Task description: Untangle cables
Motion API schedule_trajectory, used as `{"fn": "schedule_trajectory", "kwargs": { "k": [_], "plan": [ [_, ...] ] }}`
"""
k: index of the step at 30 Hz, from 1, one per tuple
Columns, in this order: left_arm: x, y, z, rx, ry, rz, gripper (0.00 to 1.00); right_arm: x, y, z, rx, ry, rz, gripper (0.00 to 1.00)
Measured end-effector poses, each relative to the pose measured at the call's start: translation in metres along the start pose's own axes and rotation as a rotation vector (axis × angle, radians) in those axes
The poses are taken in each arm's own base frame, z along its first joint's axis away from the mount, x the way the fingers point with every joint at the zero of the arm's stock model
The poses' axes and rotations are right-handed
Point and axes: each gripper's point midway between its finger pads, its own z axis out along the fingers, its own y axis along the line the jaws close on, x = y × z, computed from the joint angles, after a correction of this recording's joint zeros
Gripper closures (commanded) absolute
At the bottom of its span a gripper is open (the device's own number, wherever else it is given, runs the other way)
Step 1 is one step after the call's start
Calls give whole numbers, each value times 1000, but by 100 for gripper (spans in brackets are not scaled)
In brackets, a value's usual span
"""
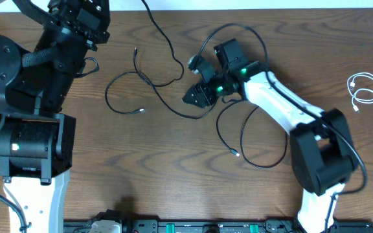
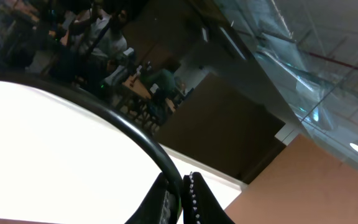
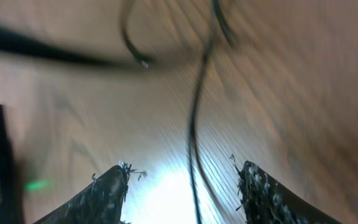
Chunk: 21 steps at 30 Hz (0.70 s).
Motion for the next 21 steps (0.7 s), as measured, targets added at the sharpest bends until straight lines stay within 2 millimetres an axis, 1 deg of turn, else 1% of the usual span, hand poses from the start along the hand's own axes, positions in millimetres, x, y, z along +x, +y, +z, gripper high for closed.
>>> {"fn": "schedule_trajectory", "kwargs": {
  "k": [2, 4, 8, 10, 11, 13, 14, 18, 21],
  "plan": [
    [1, 1, 0, -4, 4, -2, 92, -15, 9, -9, -12, -49, -54, 43],
    [3, 3, 0, -13, 13, -6, 92, -29, 12, -13, -19, -96, -100, 42],
    [4, 5, 0, -18, 17, -8, 93, -47, 16, -12, -21, -160, -161, 43],
    [4, 5, 0, -18, 18, -8, 93, -55, 22, -11, -24, -190, -188, 46],
    [4, 5, 0, -18, 18, -8, 93, -58, 24, -10, -25, -199, -196, 51],
    [5, 5, 0, -18, 18, -8, 93, -62, 29, -6, -20, -210, -206, 85],
    [5, 5, 0, -19, 18, -8, 93, -64, 30, -5, -15, -215, -211, 99],
    [7, 8, 0, -30, 29, -10, 93, -68, 35, 0, 4, -225, -206, 99],
    [10, 10, 0, -41, 38, 0, 92, -75, 33, -2, 15, -251, -177, 99]
  ]
}}
